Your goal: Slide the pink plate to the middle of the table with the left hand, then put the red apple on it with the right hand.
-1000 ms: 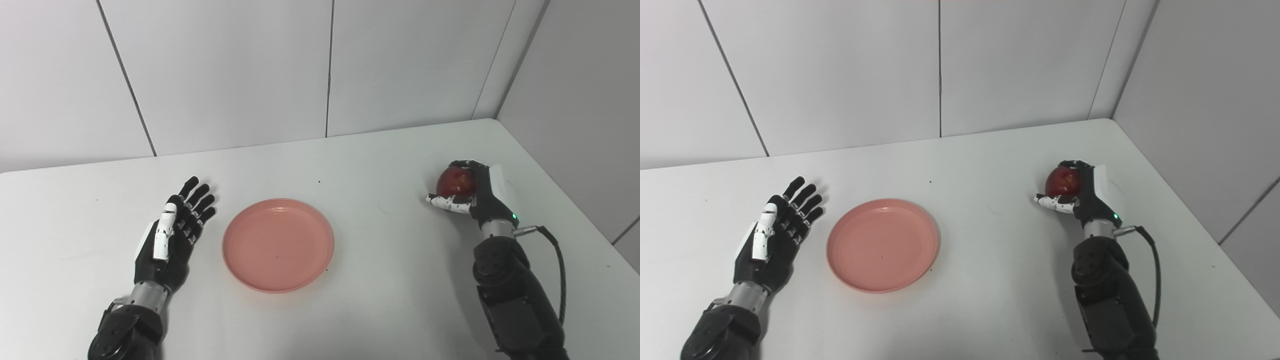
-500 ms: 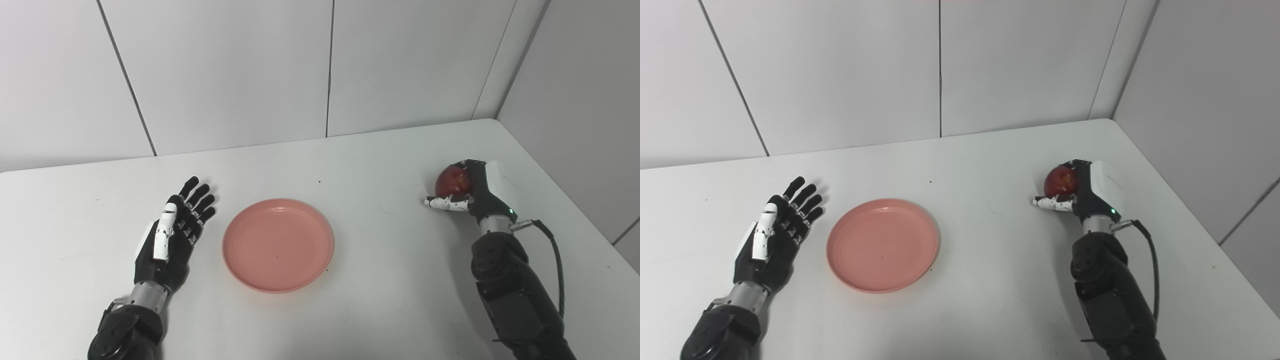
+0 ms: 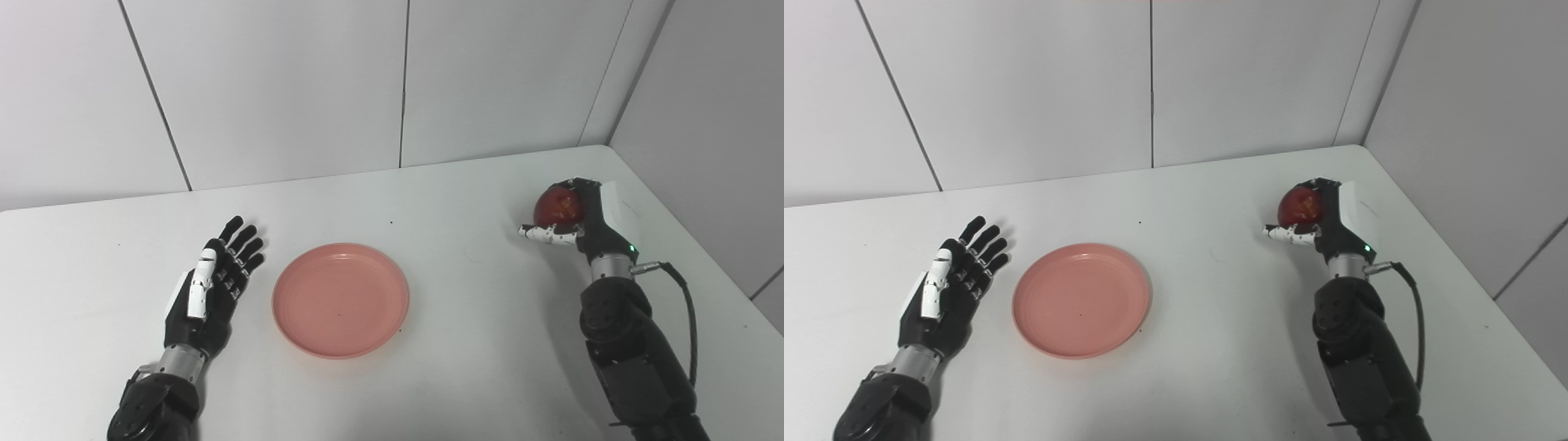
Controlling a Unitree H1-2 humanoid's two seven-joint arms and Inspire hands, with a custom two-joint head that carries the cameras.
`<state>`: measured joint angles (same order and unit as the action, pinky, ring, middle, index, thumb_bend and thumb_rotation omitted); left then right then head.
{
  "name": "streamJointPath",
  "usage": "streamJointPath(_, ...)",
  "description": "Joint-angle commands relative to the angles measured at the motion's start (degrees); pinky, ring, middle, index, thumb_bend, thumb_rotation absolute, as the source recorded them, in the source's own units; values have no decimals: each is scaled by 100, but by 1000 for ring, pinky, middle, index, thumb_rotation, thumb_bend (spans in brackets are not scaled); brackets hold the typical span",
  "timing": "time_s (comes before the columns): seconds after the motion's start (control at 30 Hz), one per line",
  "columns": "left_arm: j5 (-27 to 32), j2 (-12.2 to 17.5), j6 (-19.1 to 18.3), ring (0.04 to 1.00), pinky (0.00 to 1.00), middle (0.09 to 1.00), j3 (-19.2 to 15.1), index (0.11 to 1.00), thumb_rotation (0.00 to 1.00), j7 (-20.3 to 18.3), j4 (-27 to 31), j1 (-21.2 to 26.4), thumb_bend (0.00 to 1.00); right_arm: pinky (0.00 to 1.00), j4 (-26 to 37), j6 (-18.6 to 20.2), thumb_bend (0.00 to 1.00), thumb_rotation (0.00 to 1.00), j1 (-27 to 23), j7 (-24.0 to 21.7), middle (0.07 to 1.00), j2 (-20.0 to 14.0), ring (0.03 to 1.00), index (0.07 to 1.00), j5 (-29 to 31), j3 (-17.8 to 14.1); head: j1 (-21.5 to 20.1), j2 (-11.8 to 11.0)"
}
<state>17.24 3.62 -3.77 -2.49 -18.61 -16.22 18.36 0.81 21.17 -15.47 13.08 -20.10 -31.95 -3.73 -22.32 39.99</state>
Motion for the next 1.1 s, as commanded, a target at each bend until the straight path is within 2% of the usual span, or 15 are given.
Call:
streamJointPath(0.0, -44, 20, -394, 923, 930, 930, 30, 919, 1000, 115, -133, -203, 371, 356, 309, -213, 519, 133, -165, 37, 479, -111, 424, 484, 2, -66, 28, 5)
streamJointPath(0.27, -101, -52, -437, 923, 927, 930, 80, 917, 1000, 227, -52, -234, 369, 373, 973, -65, 518, 133, -263, -318, 487, -68, 432, 484, -34, 57, 211, -35)
streamJointPath(0.47, -140, -88, -486, 927, 928, 931, 165, 918, 1000, 343, 33, -264, 365, 374, 1286, 142, 518, 132, -450, -653, 485, 67, 433, 484, -148, 263, 357, -74)
streamJointPath(0.73, -150, -160, -496, 931, 932, 934, 223, 919, 1000, 432, 43, -276, 368, 344, 1285, 191, 518, 132, -761, -841, 475, 296, 417, 484, -479, 629, 586, -127)
streamJointPath(0.97, -234, -245, -495, 927, 926, 932, 298, 917, 1000, 530, 126, -318, 373, 337, 1158, -64, 519, 132, -1045, -944, 475, 516, 409, 484, -586, 1047, 879, -155)
streamJointPath(1.07, -266, -278, -446, 925, 923, 932, 338, 917, 1000, 545, 125, -333, 379, 300, 1095, -164, 519, 133, -1121, -947, 457, 588, 374, 484, -638, 1199, 1013, -167)
